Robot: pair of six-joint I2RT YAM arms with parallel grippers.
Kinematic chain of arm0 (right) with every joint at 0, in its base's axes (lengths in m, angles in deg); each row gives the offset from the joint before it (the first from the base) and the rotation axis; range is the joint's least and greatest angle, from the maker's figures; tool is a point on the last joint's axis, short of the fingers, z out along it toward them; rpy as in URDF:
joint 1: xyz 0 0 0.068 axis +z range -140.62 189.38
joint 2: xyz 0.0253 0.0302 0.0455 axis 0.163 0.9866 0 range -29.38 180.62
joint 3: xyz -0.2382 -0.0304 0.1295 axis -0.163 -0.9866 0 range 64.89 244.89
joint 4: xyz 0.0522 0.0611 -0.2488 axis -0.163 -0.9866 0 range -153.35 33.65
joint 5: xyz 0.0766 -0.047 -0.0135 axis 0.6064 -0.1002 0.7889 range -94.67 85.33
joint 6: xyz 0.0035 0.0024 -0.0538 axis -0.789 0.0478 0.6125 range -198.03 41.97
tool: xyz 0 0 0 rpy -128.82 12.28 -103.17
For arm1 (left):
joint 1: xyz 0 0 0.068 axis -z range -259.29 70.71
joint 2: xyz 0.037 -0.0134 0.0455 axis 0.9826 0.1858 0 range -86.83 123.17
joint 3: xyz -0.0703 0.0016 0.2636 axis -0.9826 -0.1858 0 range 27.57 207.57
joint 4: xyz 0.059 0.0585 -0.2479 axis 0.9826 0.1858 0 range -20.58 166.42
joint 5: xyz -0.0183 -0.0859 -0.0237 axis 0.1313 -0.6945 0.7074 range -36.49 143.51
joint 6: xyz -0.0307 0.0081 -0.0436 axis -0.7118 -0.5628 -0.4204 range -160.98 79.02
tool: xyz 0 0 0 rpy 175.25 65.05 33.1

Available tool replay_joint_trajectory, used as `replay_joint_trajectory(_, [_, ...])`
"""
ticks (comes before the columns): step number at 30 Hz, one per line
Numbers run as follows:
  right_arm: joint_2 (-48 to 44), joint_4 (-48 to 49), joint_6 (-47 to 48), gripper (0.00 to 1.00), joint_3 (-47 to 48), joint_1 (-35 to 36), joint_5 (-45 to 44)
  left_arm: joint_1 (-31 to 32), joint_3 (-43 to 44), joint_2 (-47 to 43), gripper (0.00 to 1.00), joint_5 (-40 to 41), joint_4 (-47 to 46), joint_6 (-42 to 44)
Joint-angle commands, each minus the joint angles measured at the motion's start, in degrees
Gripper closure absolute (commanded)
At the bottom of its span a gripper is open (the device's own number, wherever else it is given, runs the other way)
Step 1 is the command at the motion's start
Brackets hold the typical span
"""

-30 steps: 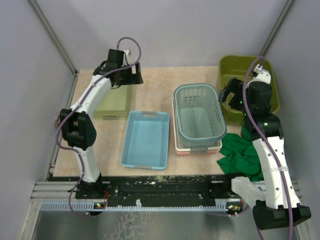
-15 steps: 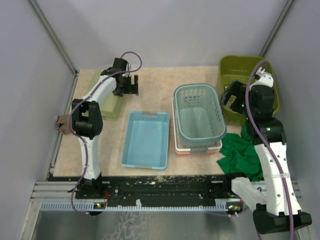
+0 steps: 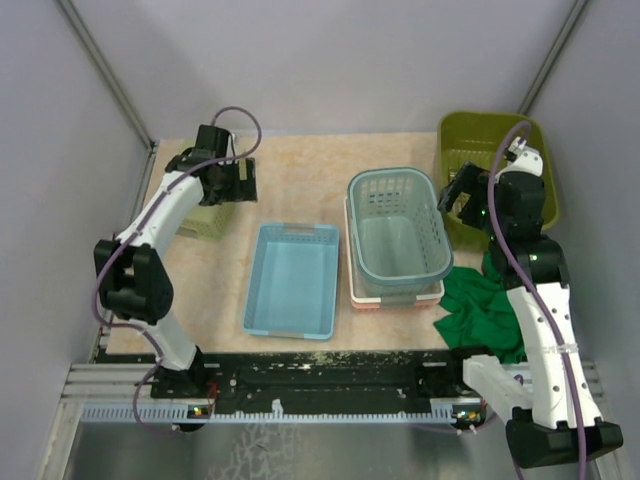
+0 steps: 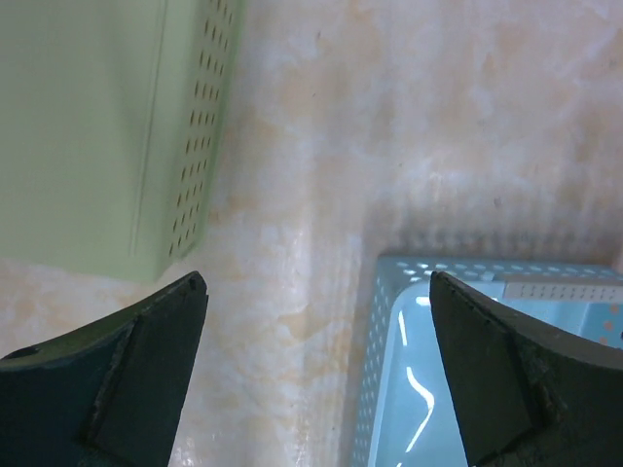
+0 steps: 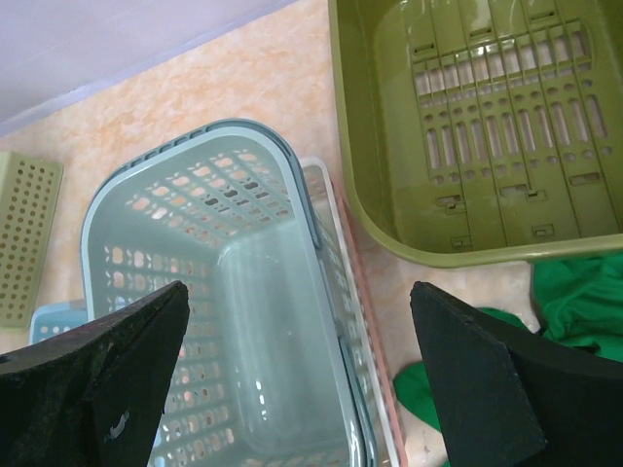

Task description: Turn the large container upside down

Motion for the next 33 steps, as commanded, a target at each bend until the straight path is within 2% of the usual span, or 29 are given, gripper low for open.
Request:
replay_joint_trajectory(1, [0.93,4.04,-1.16,0.04,-0.39,-0.09,2.01,-0.10,-11.88,-7.58,0.00,5.61,-2.47,-6.19])
replay_joint_trajectory(4, [1.54,4.84,-1.18,0.04,-0.49,-0.09,2.67,-0.67,-20.79,-12.24,0.00,7.58,-6.50,-9.42])
replay_joint_trajectory(6, [2.01,5.19,-1.21,0.04,-0.33,-0.09,3.01,-1.60,-24.54,-13.65,0.00,5.98,-9.37,-10.60])
replay_joint_trajectory(11, [2.89,5.88,-1.29,0.04,-0.13,-0.09,4.57,-4.41,-26.12,-9.91,0.00,1.45,-16.63,-10.99])
replay_joint_trajectory(17, [1.96,5.17,-1.32,0.04,-0.47,-0.06,4.56,-10.93,-16.73,-0.44,0.00,-4.64,-21.13,-11.35])
replay_joint_trajectory(25, [0.37,3.07,-0.05,0.04,0.68,-0.13,3.47,-13.30,-0.77,7.55,0.00,-3.35,-19.17,-9.14])
replay_joint_trajectory(30, [-0.15,2.03,2.56,0.04,1.95,-0.09,5.77,-12.96,0.09,3.10,0.00,-7.41,-15.74,-8.83])
replay_joint_trajectory(33, [-0.08,2.66,3.61,0.04,2.26,-0.02,9.56,-8.88,-4.03,-3.35,0.00,-5.85,-14.39,-7.73])
